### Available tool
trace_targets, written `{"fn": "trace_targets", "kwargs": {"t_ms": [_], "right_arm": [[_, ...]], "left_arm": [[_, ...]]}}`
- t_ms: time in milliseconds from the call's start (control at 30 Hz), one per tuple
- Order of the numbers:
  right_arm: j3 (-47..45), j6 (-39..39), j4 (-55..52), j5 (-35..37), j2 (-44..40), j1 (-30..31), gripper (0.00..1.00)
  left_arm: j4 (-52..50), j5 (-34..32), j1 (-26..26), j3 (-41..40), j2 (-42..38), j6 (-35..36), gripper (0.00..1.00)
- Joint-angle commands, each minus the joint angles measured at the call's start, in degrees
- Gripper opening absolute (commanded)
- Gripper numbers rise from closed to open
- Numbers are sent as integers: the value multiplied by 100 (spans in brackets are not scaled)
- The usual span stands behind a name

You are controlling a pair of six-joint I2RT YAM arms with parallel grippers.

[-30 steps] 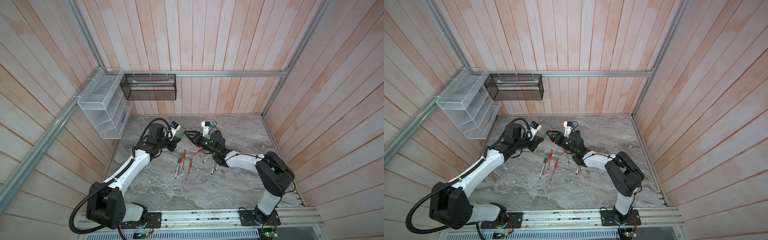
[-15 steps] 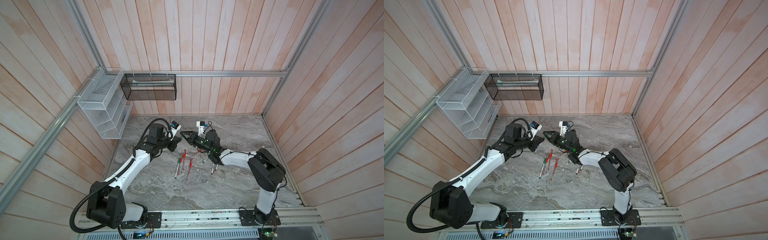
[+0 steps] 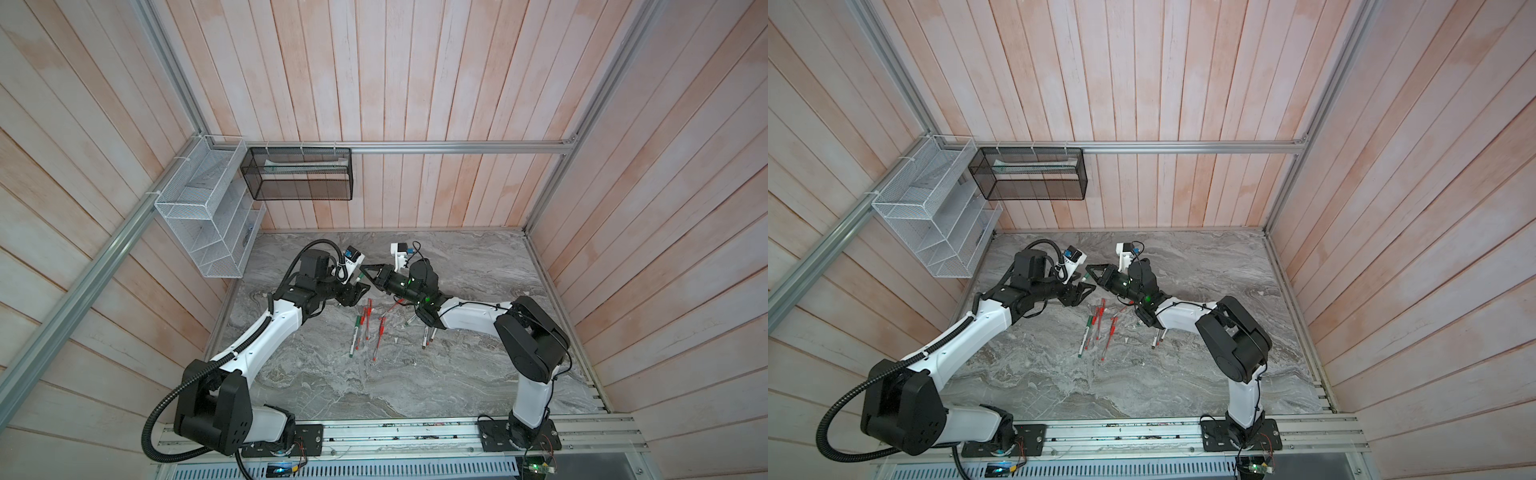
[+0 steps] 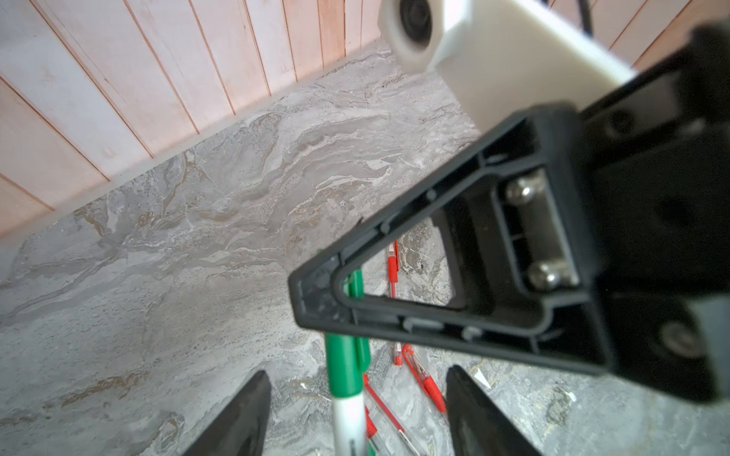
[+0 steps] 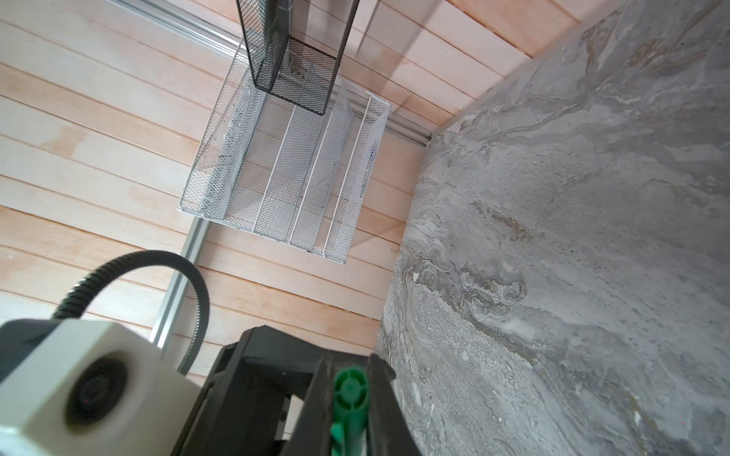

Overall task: Remove pen caps from pens
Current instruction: Open the pen cap on the pen.

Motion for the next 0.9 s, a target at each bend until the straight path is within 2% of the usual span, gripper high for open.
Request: {"fn": "trace_targets", "kwargs": {"t_ms": [0,100,367,500,533,633,867], "right_arm": [[-158,-455,229,-352,-333,-87,1],[-248,-546,19,-389,-473,-159,0],[-208,-615,73,-436,-482,-154,0],[-245,-706,-88,-316,-464,-154,0],[-242,-650,-126,-274,-454,-154,0],[-246,-526,-91,-185,-447,-160,0],[-247,-134,-40,-57,-631,-491,0]], "left_arm": [[-46,124,50,-96,-130,240,74],[-186,167,84,31,-144,233,72],[-289,467,79,186,-29,196,34],[-230,563,76,112,-43,184,29],[-263,568,75,132,-43,189,24],[-276,594,76,107,-89,181,0],[-32,649,62,-301,-114,83,0]]}}
